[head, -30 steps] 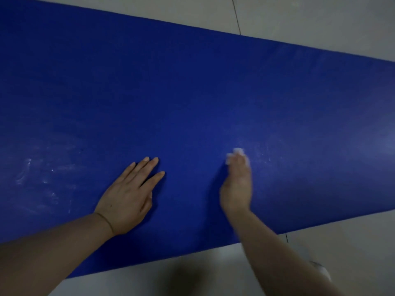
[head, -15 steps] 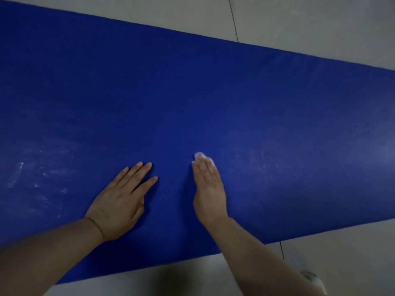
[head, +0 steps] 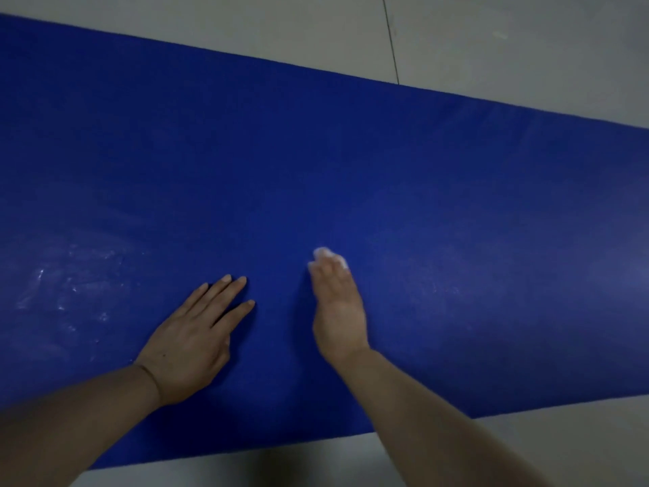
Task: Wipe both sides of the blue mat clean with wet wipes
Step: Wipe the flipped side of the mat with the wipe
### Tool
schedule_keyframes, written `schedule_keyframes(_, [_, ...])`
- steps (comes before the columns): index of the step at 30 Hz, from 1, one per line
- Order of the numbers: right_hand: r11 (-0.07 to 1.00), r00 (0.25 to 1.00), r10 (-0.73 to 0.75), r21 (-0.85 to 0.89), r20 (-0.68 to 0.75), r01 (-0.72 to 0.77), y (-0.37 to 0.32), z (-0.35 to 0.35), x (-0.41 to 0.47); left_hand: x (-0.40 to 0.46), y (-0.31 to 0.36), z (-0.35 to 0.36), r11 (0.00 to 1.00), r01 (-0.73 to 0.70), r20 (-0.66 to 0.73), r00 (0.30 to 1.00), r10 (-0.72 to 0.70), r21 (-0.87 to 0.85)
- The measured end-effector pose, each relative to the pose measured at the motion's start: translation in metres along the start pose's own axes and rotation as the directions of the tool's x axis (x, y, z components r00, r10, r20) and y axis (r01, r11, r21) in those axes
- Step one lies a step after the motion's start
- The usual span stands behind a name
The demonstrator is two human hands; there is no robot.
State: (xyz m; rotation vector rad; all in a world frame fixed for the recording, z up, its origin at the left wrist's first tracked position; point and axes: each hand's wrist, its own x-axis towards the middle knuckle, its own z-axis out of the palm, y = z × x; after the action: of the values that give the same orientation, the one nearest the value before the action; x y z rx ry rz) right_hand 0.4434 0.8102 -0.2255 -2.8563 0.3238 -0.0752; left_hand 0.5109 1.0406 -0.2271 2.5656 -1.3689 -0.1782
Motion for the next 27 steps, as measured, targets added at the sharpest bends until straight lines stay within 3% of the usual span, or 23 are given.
schedule_keyframes(2, [0.988,0.988,-0.152,-0.039,-0.007,0.152,0.018,-0.005,0.005,0.000,0.002,-0.002,1.000,0.003,0.005,1.000,-0.003,0.020])
schedule_keyframes(3, [0.991,0.993,-0.114,-0.075,-0.038,0.111,0.039,-0.013,0.011,0.000,0.005,-0.004,1.000,0.013,0.003,1.000,-0.013,0.027])
schedule_keyframes(6, [0.944,0.955,0.285,-0.149,-0.076,-0.294,0.110,-0.050,0.028,0.006,0.013,-0.009,0.998,0.060,-0.015,0.998,-0.060,0.026])
schedule_keyframes(8, [0.880,0.895,0.443,-0.165,-0.057,-0.446,0.122,-0.063,0.042,0.020,0.018,-0.012,0.994,0.112,-0.037,0.993,-0.112,0.005])
schedule_keyframes(9, [0.887,0.907,0.418,-0.189,-0.055,-0.421,0.111,-0.063,0.048,0.030,0.021,-0.013,0.990,0.139,-0.040,0.989,-0.139,-0.003])
schedule_keyframes(11, [0.954,0.975,0.224,-0.206,-0.001,-0.220,0.070,-0.049,0.053,0.053,0.031,-0.011,0.980,0.199,-0.048,0.979,-0.200,-0.022])
schedule_keyframes(13, [0.994,0.999,-0.029,-0.104,-0.025,0.027,0.032,-0.022,0.047,0.080,0.045,-0.011,0.964,0.259,-0.080,0.962,-0.263,-0.052])
schedule_keyframes(14, [0.996,0.997,-0.080,-0.044,-0.003,0.079,0.024,-0.014,0.045,0.094,0.052,-0.011,0.952,0.297,-0.095,0.948,-0.303,-0.074])
schedule_keyframes(16, [0.998,0.998,-0.059,0.037,-0.019,0.060,0.035,-0.015,0.046,0.116,0.062,-0.009,0.916,0.379,-0.092,0.915,-0.392,-0.135])
schedule_keyframes(20, [0.954,0.957,0.281,-0.090,-0.076,-0.287,0.103,-0.043,0.057,0.125,0.063,0.008,0.904,0.415,-0.068,0.904,-0.423,-0.105])
schedule_keyframes(22, [0.921,0.924,0.374,-0.084,-0.084,-0.380,0.113,-0.045,0.069,0.124,0.060,0.012,0.911,0.407,-0.061,0.910,-0.410,-0.062])
schedule_keyframes(24, [0.954,0.958,0.284,-0.089,-0.049,-0.287,0.088,-0.045,0.080,0.125,0.059,0.014,0.913,0.405,-0.043,0.912,-0.407,-0.049])
schedule_keyframes(27, [0.997,0.999,-0.052,-0.060,-0.010,0.052,0.035,-0.024,0.078,0.127,0.060,0.012,0.909,0.412,-0.024,0.910,-0.414,-0.068])
